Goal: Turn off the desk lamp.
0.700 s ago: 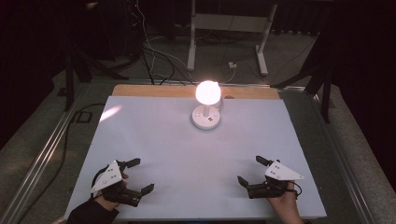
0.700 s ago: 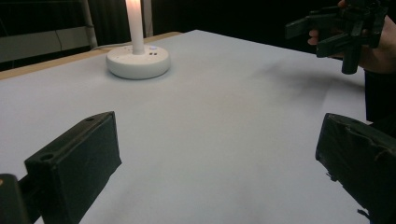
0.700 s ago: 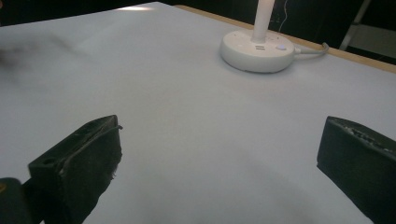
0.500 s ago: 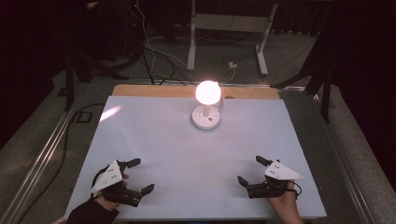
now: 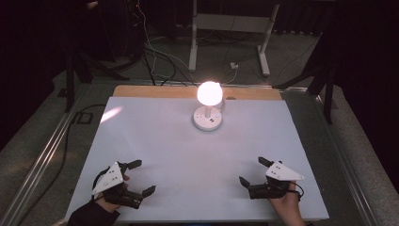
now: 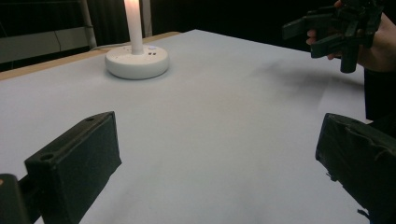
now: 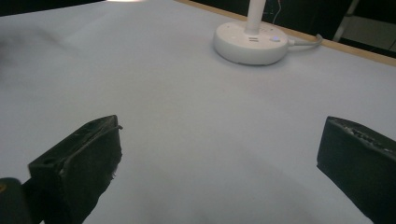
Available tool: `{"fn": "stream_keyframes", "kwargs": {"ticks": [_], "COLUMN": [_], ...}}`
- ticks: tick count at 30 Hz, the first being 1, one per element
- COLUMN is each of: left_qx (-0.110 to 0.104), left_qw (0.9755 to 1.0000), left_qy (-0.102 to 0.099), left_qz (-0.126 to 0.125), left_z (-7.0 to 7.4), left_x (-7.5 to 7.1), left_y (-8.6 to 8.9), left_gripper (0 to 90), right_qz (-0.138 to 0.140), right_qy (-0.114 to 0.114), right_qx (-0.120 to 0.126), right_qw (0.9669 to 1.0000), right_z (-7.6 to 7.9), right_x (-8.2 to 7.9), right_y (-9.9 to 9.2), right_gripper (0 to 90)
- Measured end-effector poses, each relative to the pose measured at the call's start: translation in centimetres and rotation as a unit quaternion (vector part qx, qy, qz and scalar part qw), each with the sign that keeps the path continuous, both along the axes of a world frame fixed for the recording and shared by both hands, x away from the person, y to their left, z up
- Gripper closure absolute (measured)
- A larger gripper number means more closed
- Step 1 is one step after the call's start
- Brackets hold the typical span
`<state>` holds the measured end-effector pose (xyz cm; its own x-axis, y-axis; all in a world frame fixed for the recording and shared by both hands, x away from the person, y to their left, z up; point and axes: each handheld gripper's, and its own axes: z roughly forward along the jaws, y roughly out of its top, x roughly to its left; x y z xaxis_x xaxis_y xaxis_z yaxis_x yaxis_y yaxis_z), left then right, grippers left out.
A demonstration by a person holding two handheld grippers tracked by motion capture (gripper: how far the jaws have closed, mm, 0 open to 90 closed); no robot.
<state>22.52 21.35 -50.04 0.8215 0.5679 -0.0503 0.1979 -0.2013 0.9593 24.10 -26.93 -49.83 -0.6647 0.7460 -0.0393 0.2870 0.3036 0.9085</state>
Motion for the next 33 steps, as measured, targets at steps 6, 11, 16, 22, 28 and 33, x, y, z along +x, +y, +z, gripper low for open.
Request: {"fn": "stream_keyframes", "kwargs": {"ticks": [6,11,16,22,28,33], "left_qx": [0.001,-0.001,-0.002,-0.003,-0.004,-0.003], "left_qw": [1.0000,1.0000,1.0000,1.0000,1.0000,1.0000], "left_qy": [0.001,0.001,0.000,0.001,0.001,0.002], "left_qz": [0.000,0.000,0.000,-0.001,0.001,0.000], "left_z": [-0.1,-0.1,0.0,0.0,0.0,0.0], "left_x": [0.1,0.1,0.1,0.0,0.1,0.1], "left_y": [-0.1,0.0,0.0,-0.1,0.0,0.0], "left_gripper": [0.5,0.5,0.5,0.5,0.5,0.5], "right_qz": [-0.018,-0.032,-0.046,-0.051,-0.044,-0.033], "right_qy": [0.025,0.010,0.008,0.003,0.006,0.006], "right_qx": [0.013,0.022,0.018,0.018,0.012,0.003], "right_qw": [0.9994,0.9992,0.9988,0.9985,0.9990,0.9994], "right_z": [0.3,1.9,3.1,4.1,5.0,5.3], "right_x": [0.5,0.5,1.2,1.8,2.9,3.7], "right_y": [-0.1,-0.1,-0.3,-0.4,0.4,1.4], "right_gripper": [0.0,0.0,0.0,0.0,0.0,0.0]}}
